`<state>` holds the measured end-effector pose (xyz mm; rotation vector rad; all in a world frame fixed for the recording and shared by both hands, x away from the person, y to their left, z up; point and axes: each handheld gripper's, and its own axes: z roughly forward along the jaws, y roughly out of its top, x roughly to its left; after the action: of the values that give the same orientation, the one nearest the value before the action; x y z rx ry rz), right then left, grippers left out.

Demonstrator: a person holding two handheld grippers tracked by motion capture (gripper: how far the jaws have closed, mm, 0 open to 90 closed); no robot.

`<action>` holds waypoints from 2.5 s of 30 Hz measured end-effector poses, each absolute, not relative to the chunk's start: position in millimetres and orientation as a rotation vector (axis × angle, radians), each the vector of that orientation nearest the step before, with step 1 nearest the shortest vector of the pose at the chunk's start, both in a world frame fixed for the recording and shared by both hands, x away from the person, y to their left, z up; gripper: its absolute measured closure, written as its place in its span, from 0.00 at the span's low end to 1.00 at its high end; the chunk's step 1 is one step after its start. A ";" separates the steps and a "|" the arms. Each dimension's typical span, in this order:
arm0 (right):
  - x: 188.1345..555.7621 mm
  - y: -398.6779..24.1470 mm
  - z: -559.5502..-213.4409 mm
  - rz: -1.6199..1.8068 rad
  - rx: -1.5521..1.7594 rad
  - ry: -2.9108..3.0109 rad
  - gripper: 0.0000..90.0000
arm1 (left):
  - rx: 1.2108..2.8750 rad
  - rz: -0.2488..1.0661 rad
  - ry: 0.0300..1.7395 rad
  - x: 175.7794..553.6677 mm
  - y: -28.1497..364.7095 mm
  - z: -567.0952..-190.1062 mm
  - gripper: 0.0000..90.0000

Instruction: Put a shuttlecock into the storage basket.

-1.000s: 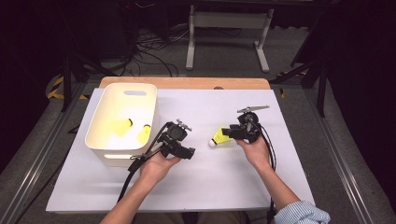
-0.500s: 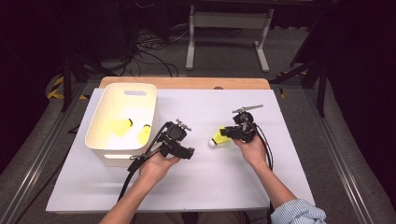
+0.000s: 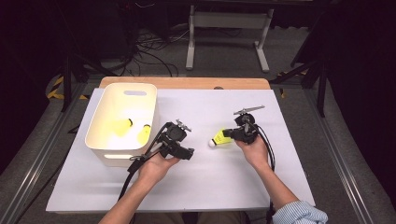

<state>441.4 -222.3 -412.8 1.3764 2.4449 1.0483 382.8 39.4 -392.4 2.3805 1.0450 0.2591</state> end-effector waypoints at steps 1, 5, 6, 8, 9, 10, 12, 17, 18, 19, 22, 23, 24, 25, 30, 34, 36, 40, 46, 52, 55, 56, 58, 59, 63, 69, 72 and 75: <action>440.9 -222.4 -412.5 1.049 1.373 2.447 0.99 | 2.383 0.257 1.046 382.7 39.2 -392.3 0.35; 438.7 -221.9 -410.6 1.066 1.359 2.454 0.99 | 2.379 0.264 1.041 382.7 39.6 -391.3 0.34; 437.7 -221.2 -409.6 1.076 1.350 2.458 1.00 | 2.372 0.263 1.039 382.6 39.9 -391.1 0.34; 435.7 -219.4 -407.6 1.088 1.334 2.464 1.00 | 2.374 0.272 1.034 382.4 40.3 -389.9 0.34; 435.2 -219.0 -407.2 1.093 1.326 2.469 1.00 | 2.373 0.270 1.034 382.2 40.2 -389.6 0.34; 434.7 -218.6 -406.7 1.096 1.322 2.471 1.00 | 2.373 0.270 1.034 382.2 40.2 -389.6 0.34; 433.5 -218.2 -405.9 1.105 1.317 2.477 1.00 | 2.372 0.274 1.029 381.8 40.4 -388.1 0.34; 429.9 -215.6 -403.4 1.126 1.286 2.499 1.00 | 2.369 0.282 1.030 382.0 40.7 -386.3 0.34; 429.0 -214.7 -402.9 1.132 1.281 2.504 1.00 | 2.368 0.281 1.028 382.0 40.6 -385.6 0.34; 427.9 -213.7 -402.4 1.138 1.272 2.512 1.00 | 2.369 0.281 1.025 382.1 40.5 -384.8 0.33; 425.7 -211.0 -401.1 1.153 1.250 2.527 1.00 | 2.365 0.283 1.024 382.6 40.3 -382.4 0.32; 425.7 -211.0 -401.1 1.153 1.250 2.527 1.00 | 2.365 0.283 1.024 382.6 40.3 -382.4 0.32; 425.3 -210.6 -400.9 1.158 1.243 2.531 1.00 | 2.363 0.278 1.024 382.7 40.4 -381.8 0.32; 424.7 -210.1 -400.6 1.165 1.241 2.534 1.00 | 2.361 0.275 1.024 382.9 40.5 -381.4 0.31; 422.4 -207.8 -399.6 1.183 1.230 2.547 1.00 | 2.371 0.265 1.012 384.1 41.7 -381.5 0.30; 420.4 -206.5 -398.0 1.203 1.219 2.558 1.00 | 2.364 0.254 1.000 384.2 42.2 -380.8 0.30; 418.7 -205.4 -396.6 1.217 1.213 2.566 1.00 | 2.367 0.250 0.994 384.2 41.9 -381.0 0.29; 416.7 -204.1 -395.2 1.233 1.202 2.574 1.00 | 2.375 0.246 0.981 383.9 41.0 -381.5 0.29; 413.2 -200.9 -392.8 1.272 1.187 2.592 1.00 | 2.390 0.221 0.954 384.5 38.8 -383.2 0.28; 409.5 -195.7 -390.2 1.294 1.154 2.612 1.00 | 2.397 0.211 0.942 386.2 36.5 -385.7 0.28; 407.9 -192.9 -388.3 1.304 1.140 2.621 1.00 | 2.405 0.208 0.937 386.4 35.6 -386.4 0.28; 407.3 -191.8 -387.3 1.307 1.135 2.625 1.00 | 2.404 0.208 0.936 386.5 35.3 -386.6 0.28; 406.9 -190.8 -386.8 1.314 1.130 2.628 1.00 | 2.406 0.206 0.934 386.3 35.0 -386.8 0.29; 406.3 -189.5 -385.9 1.318 1.124 2.631 1.00 | 2.408 0.205 0.930 386.4 34.6 -387.3 0.29; 403.7 -184.3 -383.5 1.341 1.104 2.643 1.00 | 2.427 0.198 0.918 386.3 32.2 -389.6 0.29; 401.0 -179.4 -381.2 1.372 1.086 2.653 1.00 | 2.446 0.189 0.901 386.1 28.8 -392.3 0.29; 399.5 -177.2 -380.1 1.385 1.075 2.660 1.00 | 2.454 0.188 0.901 386.2 26.9 -394.3 0.30; 398.6 -175.7 -379.5 1.392 1.069 2.663 1.00 | 2.455 0.186 0.894 386.5 25.8 -395.5 0.30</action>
<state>398.6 -175.7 -379.5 1.0693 2.6626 1.3923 386.5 25.8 -395.5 2.4547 0.8938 0.1862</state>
